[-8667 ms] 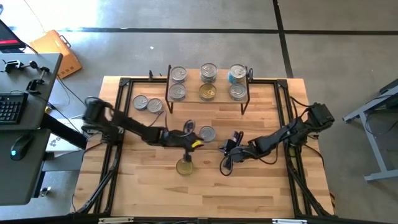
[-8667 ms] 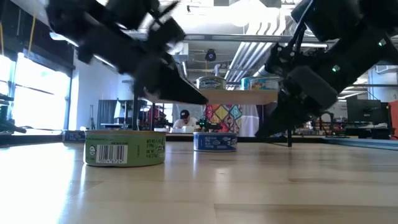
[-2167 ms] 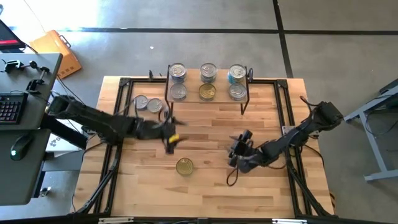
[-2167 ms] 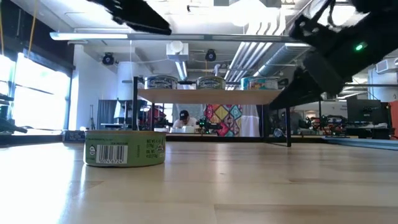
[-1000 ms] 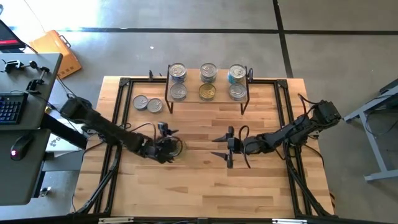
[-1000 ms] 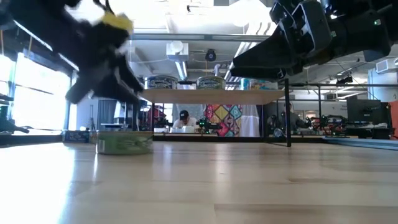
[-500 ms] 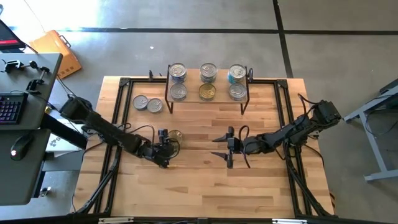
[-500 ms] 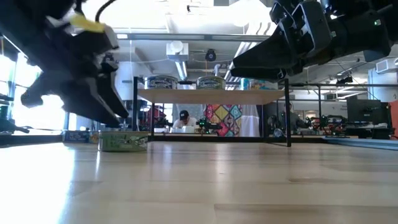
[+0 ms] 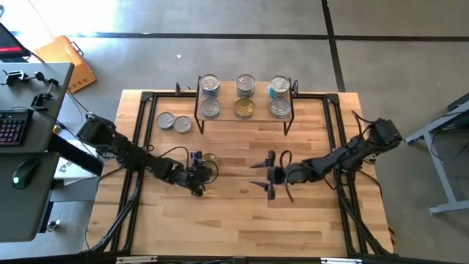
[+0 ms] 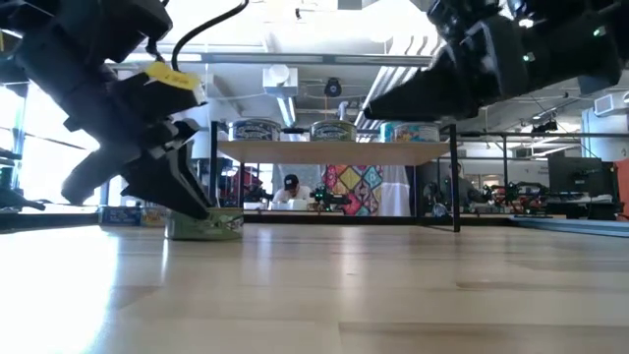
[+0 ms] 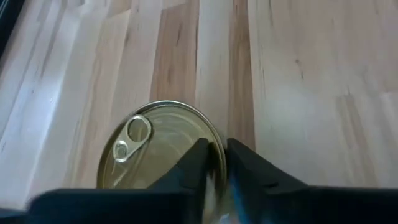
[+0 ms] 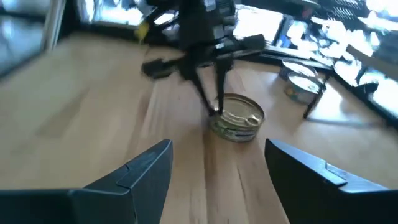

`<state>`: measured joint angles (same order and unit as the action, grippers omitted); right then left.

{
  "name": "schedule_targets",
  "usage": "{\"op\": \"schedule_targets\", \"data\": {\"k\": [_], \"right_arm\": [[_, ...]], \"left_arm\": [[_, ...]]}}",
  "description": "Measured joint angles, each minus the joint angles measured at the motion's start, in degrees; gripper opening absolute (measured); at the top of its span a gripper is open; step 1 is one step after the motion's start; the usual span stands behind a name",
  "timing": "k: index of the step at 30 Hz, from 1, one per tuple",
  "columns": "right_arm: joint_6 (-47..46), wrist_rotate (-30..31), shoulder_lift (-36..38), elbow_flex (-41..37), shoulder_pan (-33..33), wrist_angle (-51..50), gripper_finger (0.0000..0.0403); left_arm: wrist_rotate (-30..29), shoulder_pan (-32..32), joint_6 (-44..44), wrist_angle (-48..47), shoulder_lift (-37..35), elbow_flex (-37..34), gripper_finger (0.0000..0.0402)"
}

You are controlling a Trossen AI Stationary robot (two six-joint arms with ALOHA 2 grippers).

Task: Stack canned seafood by type on shelf
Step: Stack the green tuna can on top of the green tuna can on the shelf

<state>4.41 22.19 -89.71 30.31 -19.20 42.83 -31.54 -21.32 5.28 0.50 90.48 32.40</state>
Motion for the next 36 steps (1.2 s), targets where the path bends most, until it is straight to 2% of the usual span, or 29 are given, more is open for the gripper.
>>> {"op": "schedule_targets", "data": {"k": [3, 6, 11, 16, 21, 30, 36], "right_arm": [[5.6, 3.4, 0.0, 2.7, -1.3, -6.3, 0.0247], [6.9, 4.1, 0.0, 6.1, -0.9, -13.1, 0.0247], [9.8, 0.7, 0.0, 10.8, 1.0, -20.9, 0.0247], [19.4, -1.2, -0.9, 13.2, 2.0, -21.1, 0.0247], [27.7, -5.6, -6.2, 16.7, 2.6, -21.2, 0.0247], [27.5, -6.2, -18.5, 25.0, 4.7, -20.8, 0.0247], [26.2, -4.7, -22.3, 28.6, 5.9, -20.9, 0.0244]], "left_arm": [[1.1, 0.0, -0.7, 1.6, -0.5, 0.0, 0.0010], [4.2, 0.0, -2.4, 4.7, -1.3, -0.1, 0.0008], [10.8, 0.0, -5.1, 10.9, -3.4, -0.4, 0.0001], [12.2, 0.0, -7.2, 14.4, -5.1, -0.3, 0.0001], [12.4, 0.4, -7.5, 19.1, -5.2, -0.3, 0.0001], [12.2, 1.9, -7.6, 20.6, -5.2, -0.3, 0.0000], [12.1, 1.9, -8.7, 21.9, -5.3, -0.3, 0.0000]]}}
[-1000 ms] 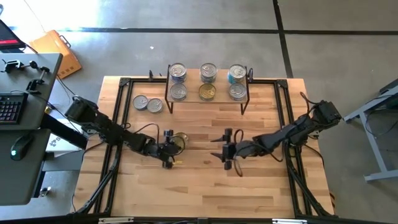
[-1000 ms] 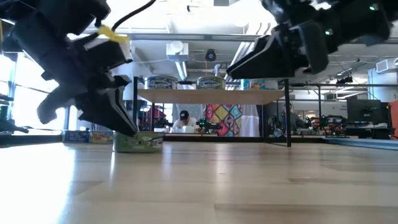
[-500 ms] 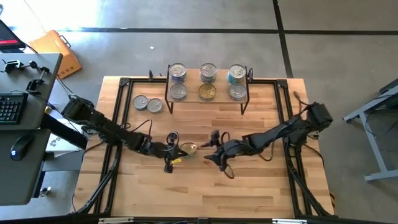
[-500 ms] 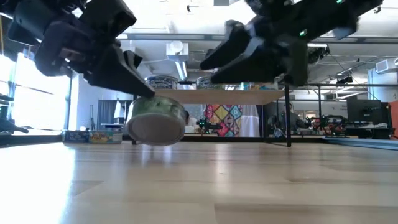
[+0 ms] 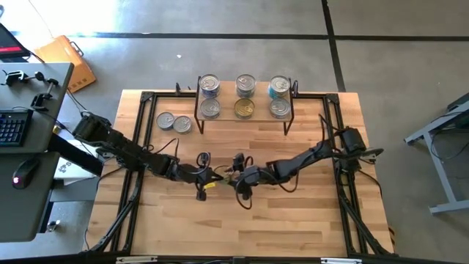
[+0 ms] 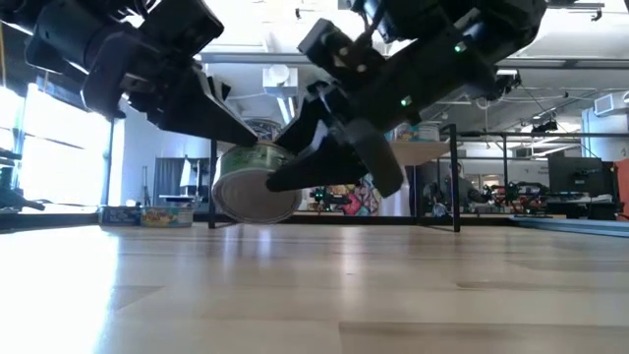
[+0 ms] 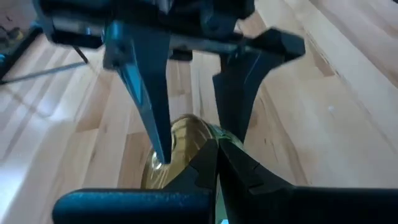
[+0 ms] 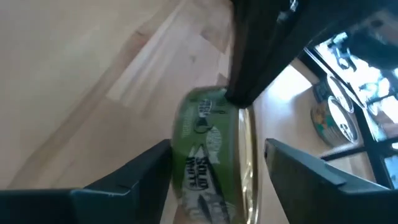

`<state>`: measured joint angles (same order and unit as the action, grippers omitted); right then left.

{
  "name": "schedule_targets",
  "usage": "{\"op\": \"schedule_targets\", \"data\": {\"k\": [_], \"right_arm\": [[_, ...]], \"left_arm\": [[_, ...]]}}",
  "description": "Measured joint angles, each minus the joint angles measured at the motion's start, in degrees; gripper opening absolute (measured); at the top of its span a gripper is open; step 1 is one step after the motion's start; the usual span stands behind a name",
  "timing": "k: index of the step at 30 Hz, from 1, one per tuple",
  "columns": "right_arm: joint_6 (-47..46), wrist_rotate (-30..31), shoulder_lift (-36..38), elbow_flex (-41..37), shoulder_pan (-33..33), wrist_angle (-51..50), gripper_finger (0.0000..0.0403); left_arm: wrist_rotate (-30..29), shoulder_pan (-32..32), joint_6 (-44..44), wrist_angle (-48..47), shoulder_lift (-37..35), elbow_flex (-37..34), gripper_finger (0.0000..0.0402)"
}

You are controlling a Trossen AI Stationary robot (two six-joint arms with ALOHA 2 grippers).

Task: Stack canned seafood by type on shelf
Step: Stack the green tuna can on top of the green tuna can on the shelf

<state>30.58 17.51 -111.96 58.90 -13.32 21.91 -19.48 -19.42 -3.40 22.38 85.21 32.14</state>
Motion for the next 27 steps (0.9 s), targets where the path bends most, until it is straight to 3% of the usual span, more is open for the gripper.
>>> {"op": "schedule_targets", "data": {"k": [3, 7, 13, 18, 23, 27], "right_arm": [[-2.4, 0.5, 0.0, 0.0, 0.6, -0.3, 0.0212], [-5.5, 0.8, 0.0, 0.1, 0.6, -3.1, 0.0119], [-11.4, 4.8, 6.4, -0.1, -0.8, -17.0, 0.0118], [-15.3, 15.7, 16.9, 0.8, -4.3, -28.2, 0.0118], [-21.5, 22.6, 24.4, 10.4, -1.3, -42.8, 0.0118], [-21.3, 27.3, 23.1, 19.7, 4.9, -52.5, 0.0118]], "left_arm": [[-0.6, 0.0, -0.5, 2.0, 0.0, 0.0, 0.0000], [-5.5, -1.1, -0.5, 3.3, 0.0, 0.0, 0.0001], [-13.8, -4.9, -1.1, -3.5, -3.2, 0.2, 0.0001], [-22.7, -7.1, 4.5, -11.0, -6.1, 0.2, 0.0000], [-24.8, -7.4, 6.3, -11.7, -5.6, 0.2, 0.0000], [-26.5, -7.2, 7.0, -11.6, -4.8, 0.1, 0.0000]]}}
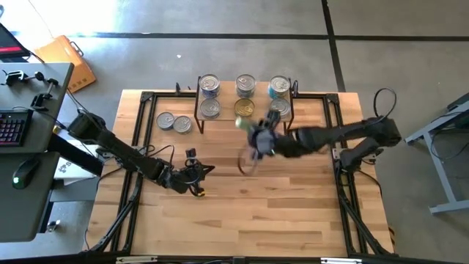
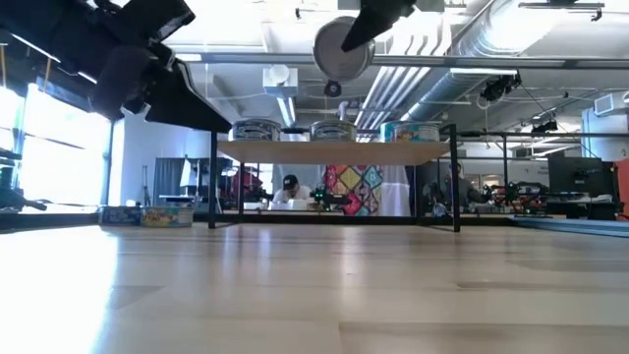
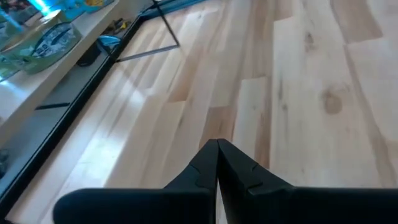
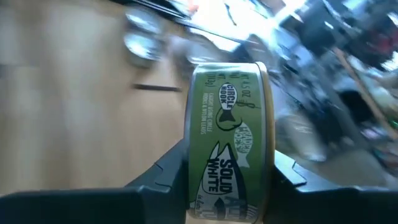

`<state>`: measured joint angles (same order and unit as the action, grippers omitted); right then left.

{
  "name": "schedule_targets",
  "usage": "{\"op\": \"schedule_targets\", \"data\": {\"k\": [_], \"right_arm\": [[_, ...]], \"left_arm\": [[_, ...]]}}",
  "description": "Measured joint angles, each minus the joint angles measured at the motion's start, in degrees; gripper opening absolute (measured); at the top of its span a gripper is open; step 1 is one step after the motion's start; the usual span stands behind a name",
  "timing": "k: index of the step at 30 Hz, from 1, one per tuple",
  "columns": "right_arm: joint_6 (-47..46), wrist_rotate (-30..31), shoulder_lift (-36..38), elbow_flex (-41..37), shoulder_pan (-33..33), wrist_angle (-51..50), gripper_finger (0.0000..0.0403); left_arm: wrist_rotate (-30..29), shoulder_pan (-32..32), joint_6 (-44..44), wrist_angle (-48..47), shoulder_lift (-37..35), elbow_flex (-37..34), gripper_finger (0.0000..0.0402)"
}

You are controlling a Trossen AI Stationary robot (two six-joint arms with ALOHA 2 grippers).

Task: Stack canned seafood by type on shelf
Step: Stack the green tuna can on top of the green tuna can on the shelf

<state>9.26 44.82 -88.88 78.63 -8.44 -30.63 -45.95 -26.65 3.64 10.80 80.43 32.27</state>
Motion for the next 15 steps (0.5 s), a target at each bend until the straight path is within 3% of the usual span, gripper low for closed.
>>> {"op": "schedule_targets", "data": {"k": [7, 15], "right_arm": [[7.0, 0.1, -9.5, 10.3, 9.6, -9.0, 0.0118], [15.5, 6.7, -16.3, 13.2, 11.6, -9.5, 0.0118]], "left_arm": [[-1.2, 0.0, 0.2, -0.5, 0.5, 0.0, 0.0000], [-1.1, -0.3, 0.9, -0.2, 0.5, 0.0, 0.0000]]}}
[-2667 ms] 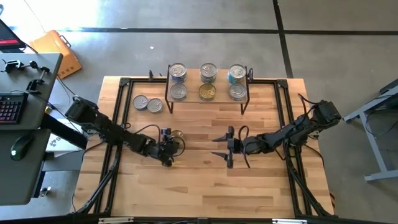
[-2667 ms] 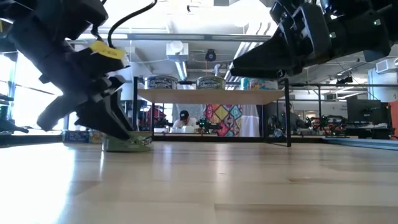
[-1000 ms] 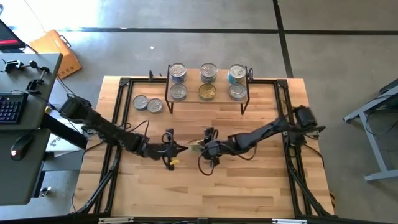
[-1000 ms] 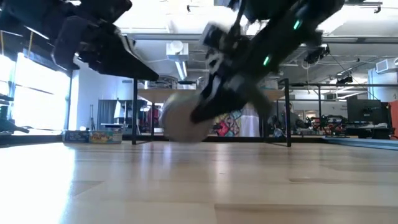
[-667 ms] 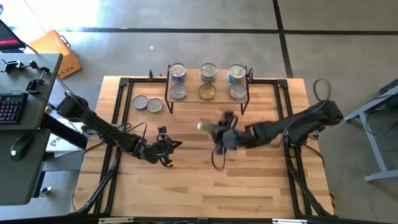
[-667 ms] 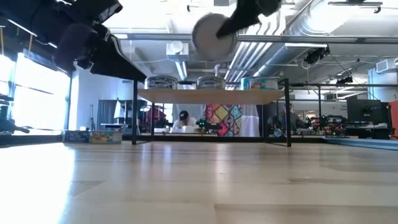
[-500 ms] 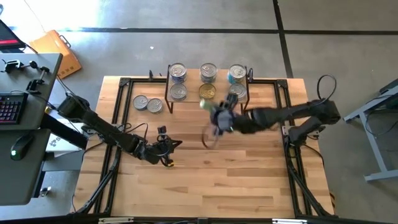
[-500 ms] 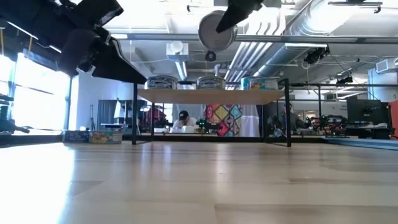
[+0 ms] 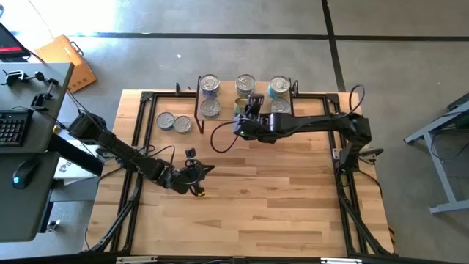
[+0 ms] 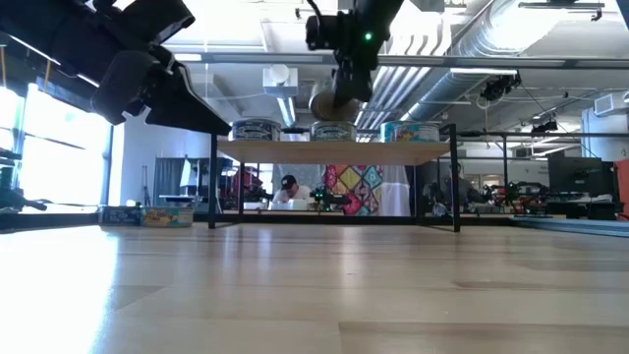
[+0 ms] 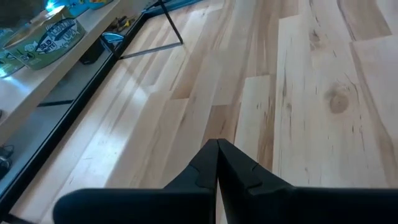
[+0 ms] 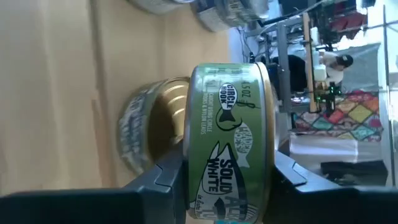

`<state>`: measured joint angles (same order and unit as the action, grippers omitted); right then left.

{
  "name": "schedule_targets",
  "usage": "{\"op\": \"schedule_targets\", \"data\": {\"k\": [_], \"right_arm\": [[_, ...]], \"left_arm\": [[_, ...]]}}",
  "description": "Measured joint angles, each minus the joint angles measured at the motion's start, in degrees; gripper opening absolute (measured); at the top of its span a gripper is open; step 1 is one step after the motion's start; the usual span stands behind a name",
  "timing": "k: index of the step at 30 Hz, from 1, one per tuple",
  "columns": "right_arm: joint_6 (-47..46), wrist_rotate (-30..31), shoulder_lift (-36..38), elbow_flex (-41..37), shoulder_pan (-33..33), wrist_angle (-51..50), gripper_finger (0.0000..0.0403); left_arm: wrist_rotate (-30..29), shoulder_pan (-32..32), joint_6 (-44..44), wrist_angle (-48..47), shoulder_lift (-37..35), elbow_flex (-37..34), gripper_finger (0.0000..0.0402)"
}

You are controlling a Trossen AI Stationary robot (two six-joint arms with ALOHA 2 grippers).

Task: Stack canned seafood by type on shelf
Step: Stack the green tuna can on top of the green tuna can on the shelf, then stack the yellow tuna can on top of the yellow tuna can on the shelf

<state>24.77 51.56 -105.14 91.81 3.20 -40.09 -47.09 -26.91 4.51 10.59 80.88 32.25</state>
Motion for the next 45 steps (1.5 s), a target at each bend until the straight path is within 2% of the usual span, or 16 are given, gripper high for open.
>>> {"op": "schedule_targets", "data": {"k": [4, 10, 14, 23, 33, 35, 39, 42, 45], "right_arm": [[0.4, -0.1, -0.2, 0.0, -0.5, -1.8, 0.0123], [0.8, -2.0, -0.2, 0.0, -0.7, -3.0, 0.0225], [0.8, -2.3, -0.2, 0.0, -0.2, -3.0, 0.0256], [-0.3, -2.3, -0.2, 0.1, 1.9, -3.4, 0.0262], [-4.3, -2.9, -0.2, 8.1, -2.0, -10.0, 0.0264], [-7.7, -5.0, -0.2, 10.1, -2.8, -13.4, 0.0264], [-16.0, -13.8, 0.2, 11.4, -5.0, -17.6, 0.0264], [-20.1, -17.4, 0.7, 7.3, -7.8, -13.7, 0.0263], [-20.3, -21.6, 0.7, -0.5, -11.3, -6.8, 0.0263]], "left_arm": [[0.0, -0.3, 0.9, 0.0, 0.0, 0.0, 0.0000], [0.0, -0.3, 0.9, 0.0, 0.0, 0.0, 0.0000], [0.0, -0.3, 0.9, 0.0, 0.0, 0.0, 0.0000], [0.0, -0.2, 0.9, 0.0, 0.0, 0.0, 0.0000], [0.0, -0.2, 1.2, 0.0, 0.0, 0.0, 0.0000], [0.0, -0.2, 1.3, 0.0, 0.0, 0.0, 0.0000], [0.0, -0.5, 1.4, -0.1, 0.0, 0.0, 0.0000], [0.0, -0.9, 1.4, -0.4, 0.0, 0.0, 0.0000], [0.0, -1.0, 1.5, -0.6, 0.0, -0.1, 0.0000]]}}
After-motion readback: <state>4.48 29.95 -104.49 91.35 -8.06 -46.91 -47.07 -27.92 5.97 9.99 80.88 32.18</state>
